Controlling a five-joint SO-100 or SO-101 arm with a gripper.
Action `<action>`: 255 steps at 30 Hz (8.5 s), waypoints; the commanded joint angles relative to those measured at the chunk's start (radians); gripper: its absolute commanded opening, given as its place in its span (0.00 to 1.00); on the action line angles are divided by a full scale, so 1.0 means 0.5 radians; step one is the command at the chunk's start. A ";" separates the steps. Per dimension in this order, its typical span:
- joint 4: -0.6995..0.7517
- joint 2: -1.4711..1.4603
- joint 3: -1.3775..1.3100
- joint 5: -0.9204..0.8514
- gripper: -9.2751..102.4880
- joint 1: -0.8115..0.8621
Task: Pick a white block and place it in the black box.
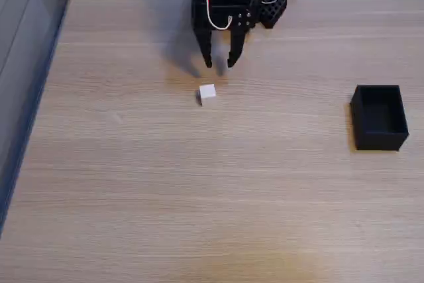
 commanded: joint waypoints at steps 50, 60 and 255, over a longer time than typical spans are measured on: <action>-0.374 -1.218 -0.574 -0.028 0.32 0.067; -0.472 -1.356 -0.614 -0.003 0.32 0.067; 0.304 1.387 1.009 0.942 0.08 -0.887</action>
